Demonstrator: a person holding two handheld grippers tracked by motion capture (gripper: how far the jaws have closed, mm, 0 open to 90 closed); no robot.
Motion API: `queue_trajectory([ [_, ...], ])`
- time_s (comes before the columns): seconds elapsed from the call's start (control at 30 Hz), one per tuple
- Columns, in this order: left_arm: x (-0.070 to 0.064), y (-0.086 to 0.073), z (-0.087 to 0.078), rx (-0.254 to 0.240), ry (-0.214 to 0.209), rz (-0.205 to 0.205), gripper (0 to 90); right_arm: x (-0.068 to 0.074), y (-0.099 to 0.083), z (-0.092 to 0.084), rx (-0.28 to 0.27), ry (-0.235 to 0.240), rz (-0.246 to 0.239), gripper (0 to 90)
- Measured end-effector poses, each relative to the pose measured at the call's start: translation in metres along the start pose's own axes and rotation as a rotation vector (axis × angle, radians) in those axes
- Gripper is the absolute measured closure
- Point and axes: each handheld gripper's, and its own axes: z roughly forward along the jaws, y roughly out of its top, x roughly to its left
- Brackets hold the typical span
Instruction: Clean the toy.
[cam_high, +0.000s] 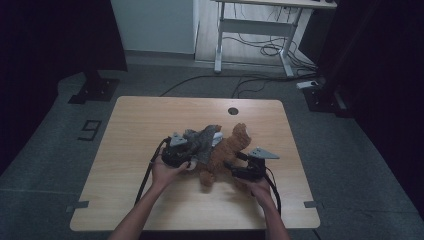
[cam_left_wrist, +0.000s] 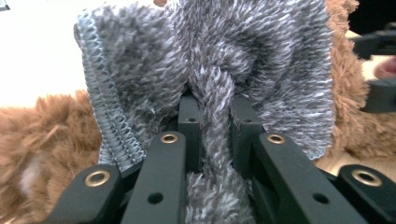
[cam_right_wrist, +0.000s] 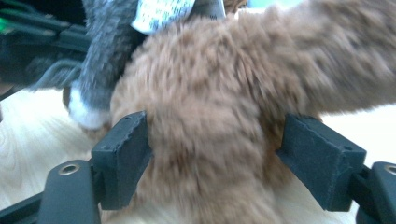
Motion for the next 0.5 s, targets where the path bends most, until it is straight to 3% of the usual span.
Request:
queue_trajectory([
  [0.17, 0.002, -0.006, -0.004, -0.017, -0.025, -0.03, 77.8, 0.005, 0.003, 0.014, 0.026, 0.004, -0.001, 27.0],
  [0.2, 0.003, -0.008, -0.006, -0.024, -0.043, -0.043, 77.8, 0.006, 0.0, 0.014, 0.033, -0.003, -0.031, 37.3],
  [0.23, 0.003, -0.008, -0.006, -0.024, -0.043, -0.043, 77.7, 0.006, 0.0, 0.014, 0.033, -0.003, -0.031, 37.3],
  [0.27, 0.002, -0.009, -0.007, -0.028, -0.048, -0.045, 77.7, 0.007, -0.004, 0.013, 0.038, 0.001, -0.035, 47.4],
  [0.3, 0.002, -0.011, -0.008, -0.03, -0.053, -0.045, 77.7, 0.007, -0.004, 0.013, 0.038, 0.001, -0.035, 47.4],
  [0.33, 0.0, -0.011, -0.009, -0.032, -0.058, -0.048, 77.6, 0.007, -0.01, 0.012, 0.036, 0.003, -0.038, 53.9],
  [0.43, -0.004, -0.009, -0.015, -0.034, -0.073, -0.058, 77.6, 0.007, -0.015, 0.011, 0.028, 0.007, -0.026, 57.5],
  [0.5, -0.01, -0.004, -0.018, -0.042, -0.065, -0.042, 77.7, 0.008, -0.018, 0.01, 0.019, 0.0, -0.031, 59.3],
])
